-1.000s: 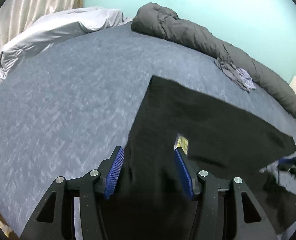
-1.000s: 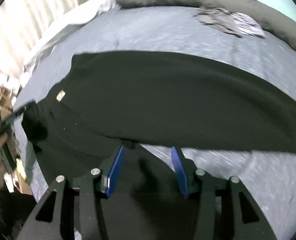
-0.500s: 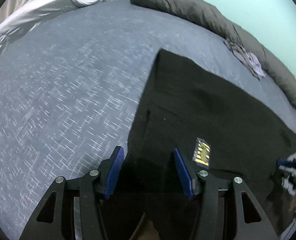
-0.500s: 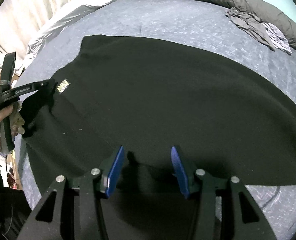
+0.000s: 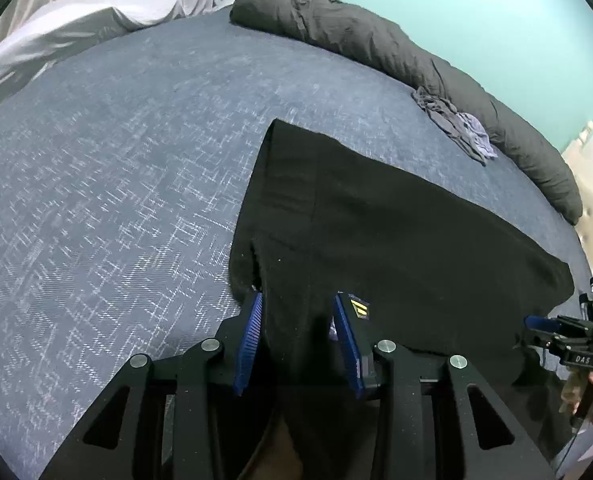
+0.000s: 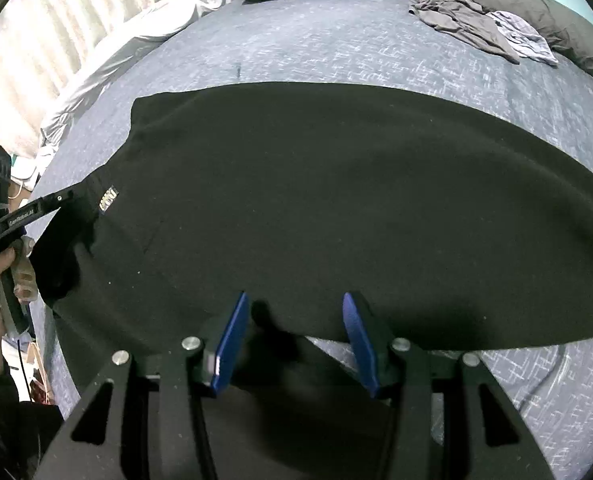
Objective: Fold clothes
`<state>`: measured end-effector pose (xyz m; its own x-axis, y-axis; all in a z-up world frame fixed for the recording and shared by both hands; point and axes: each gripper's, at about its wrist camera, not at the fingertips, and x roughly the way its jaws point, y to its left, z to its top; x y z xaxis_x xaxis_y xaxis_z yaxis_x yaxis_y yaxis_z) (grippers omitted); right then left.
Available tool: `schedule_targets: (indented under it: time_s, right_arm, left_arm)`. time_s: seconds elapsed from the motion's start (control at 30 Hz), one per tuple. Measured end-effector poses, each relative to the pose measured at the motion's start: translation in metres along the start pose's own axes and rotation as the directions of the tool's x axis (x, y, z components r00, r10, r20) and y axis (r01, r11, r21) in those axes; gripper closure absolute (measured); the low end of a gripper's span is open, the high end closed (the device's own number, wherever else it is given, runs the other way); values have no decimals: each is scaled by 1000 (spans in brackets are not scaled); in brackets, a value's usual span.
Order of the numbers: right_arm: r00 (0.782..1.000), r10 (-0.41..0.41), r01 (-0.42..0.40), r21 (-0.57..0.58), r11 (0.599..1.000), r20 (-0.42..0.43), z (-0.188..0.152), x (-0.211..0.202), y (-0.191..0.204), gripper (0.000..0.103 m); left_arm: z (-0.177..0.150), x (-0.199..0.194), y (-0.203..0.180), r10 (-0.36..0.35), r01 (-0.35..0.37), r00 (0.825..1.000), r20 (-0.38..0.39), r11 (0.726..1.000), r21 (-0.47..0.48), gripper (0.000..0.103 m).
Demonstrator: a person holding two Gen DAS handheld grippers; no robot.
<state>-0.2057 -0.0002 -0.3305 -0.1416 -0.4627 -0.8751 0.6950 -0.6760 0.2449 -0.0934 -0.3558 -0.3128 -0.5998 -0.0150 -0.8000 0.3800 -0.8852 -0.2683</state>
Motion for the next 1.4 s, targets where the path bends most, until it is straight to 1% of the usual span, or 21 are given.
schedule_targets:
  time_s: [0.07,0.1,0.17,0.27,0.3,0.37,0.47,0.5,0.57,0.63,0.7,0.8,0.83,0.87,0.9,0.93,1.0,1.1,1.27,1.3,1.4]
  right_arm:
    - [1000,0,0,0,1000,2,0,-1,1,53]
    - [1000,0,0,2,1000,2,0,-1,0,53]
    - [1000,2,-2,2,1000,4,1,-2,0,53]
    - [1000,4,-4,4,1000,8,0,-1,-1,53]
    - [1000,5,-5,6,1000,5,-1,0,-1,53]
    - [1000,2,-2,5,1000,0,-2,3,-1,53]
    - [1000,-4,4,5,1000,1,-2,4,-1,53]
    - [1000,-5,5,8,1000,5,-2,3,-2,53]
    - [1000,-7,7,17,1000,14,-2,1,-4,53]
    - [1000,-12,11,25,1000,24,-2,-1,-7,53]
    - [999,-17,16,33,999,32,-2,-4,-11,53]
    - [999,-26,24,44,999,45,-2,-9,-16,53]
    - [998,-28,26,48,999,49,-2,-11,-18,53]
    - [998,-31,28,52,998,54,-2,-12,-20,53]
    - [998,-34,31,56,998,58,-2,-14,-22,53]
    - [997,-37,33,60,998,62,-2,-15,-24,53]
    - [997,-44,39,75,996,64,-3,-17,-31,53]
    - [997,-56,49,103,993,60,-3,-18,-42,53]
    - [995,-65,50,171,984,80,-4,-23,-64,51]
    - [994,-75,60,174,983,78,-4,-24,-67,49]
    - [993,-99,86,182,980,66,-4,-26,-76,49]
  left_arm:
    - [0,7,7,48,-48,999,-11,999,-9,61]
    - [-1,10,11,54,-54,998,-15,998,-23,61]
    - [-2,13,21,24,-25,1000,-17,997,-69,61]
    - [1,15,29,-11,10,1000,-8,994,-104,62]
    - [1,14,29,-9,9,1000,-2,995,-101,66]
    - [2,11,27,0,2,1000,22,996,-87,95]
    - [6,-4,22,-43,48,997,71,997,-67,98]
    - [7,-10,18,-41,46,995,91,998,-48,99]
    - [10,-26,9,-19,21,988,152,1000,-14,99]
    - [15,-39,5,8,-9,977,215,1000,2,99]
    - [18,-43,3,26,-27,971,238,1000,-1,99]
    - [20,-36,7,41,-35,972,230,999,-28,99]
    - [21,-33,8,55,-49,971,232,998,-36,99]
    - [22,-30,10,79,-72,969,234,997,-40,103]
    - [24,-27,10,98,-91,969,227,995,-41,103]
    - [24,-21,11,112,-105,971,210,994,-42,103]
    - [20,-5,16,128,-122,980,151,992,-45,102]
    - [14,9,21,122,-118,987,107,992,-48,102]
    - [12,12,22,112,-108,989,100,993,-43,102]
    - [12,13,22,113,-109,989,100,993,-43,102]
    - [13,13,21,115,-111,988,100,993,-41,102]
